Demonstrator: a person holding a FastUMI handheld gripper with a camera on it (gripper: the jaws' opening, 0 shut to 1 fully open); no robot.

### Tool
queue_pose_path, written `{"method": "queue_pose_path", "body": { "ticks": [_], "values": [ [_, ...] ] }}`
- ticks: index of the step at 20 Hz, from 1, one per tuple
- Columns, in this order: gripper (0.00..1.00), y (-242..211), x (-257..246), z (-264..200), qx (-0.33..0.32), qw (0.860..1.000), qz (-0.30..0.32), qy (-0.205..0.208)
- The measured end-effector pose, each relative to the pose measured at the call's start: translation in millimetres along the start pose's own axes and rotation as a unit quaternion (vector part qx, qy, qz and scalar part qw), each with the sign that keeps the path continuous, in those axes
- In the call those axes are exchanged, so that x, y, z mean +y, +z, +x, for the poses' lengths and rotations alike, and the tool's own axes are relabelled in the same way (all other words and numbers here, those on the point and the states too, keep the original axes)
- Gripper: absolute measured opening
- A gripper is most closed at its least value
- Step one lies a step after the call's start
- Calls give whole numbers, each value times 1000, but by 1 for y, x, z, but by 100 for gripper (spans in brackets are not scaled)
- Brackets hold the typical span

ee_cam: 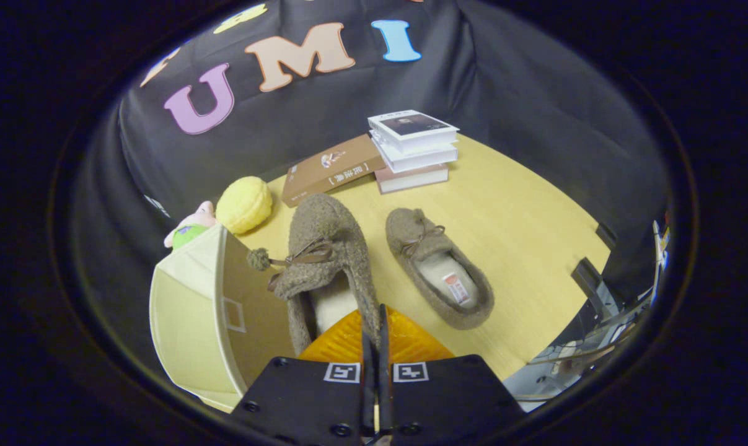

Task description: Open the storage box then place both shoes into the box .Put the left shoe in first, then the right shoe, with the right side of both shoes facing outward in a uniform manner.

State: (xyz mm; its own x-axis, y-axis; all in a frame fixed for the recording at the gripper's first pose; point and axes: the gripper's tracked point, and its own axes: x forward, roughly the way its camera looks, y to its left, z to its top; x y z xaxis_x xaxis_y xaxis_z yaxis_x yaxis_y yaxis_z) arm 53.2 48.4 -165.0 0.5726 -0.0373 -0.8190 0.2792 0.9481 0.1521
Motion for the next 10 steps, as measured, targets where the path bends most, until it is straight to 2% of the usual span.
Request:
{"method": "queue_pose_path", "body": {
  "ticks": [7,10],
  "values": [
    [6,16,11,-23,-13,999,-41,-12],
    [6,27,35,-27,-21,999,-44,13]
  ]
}}
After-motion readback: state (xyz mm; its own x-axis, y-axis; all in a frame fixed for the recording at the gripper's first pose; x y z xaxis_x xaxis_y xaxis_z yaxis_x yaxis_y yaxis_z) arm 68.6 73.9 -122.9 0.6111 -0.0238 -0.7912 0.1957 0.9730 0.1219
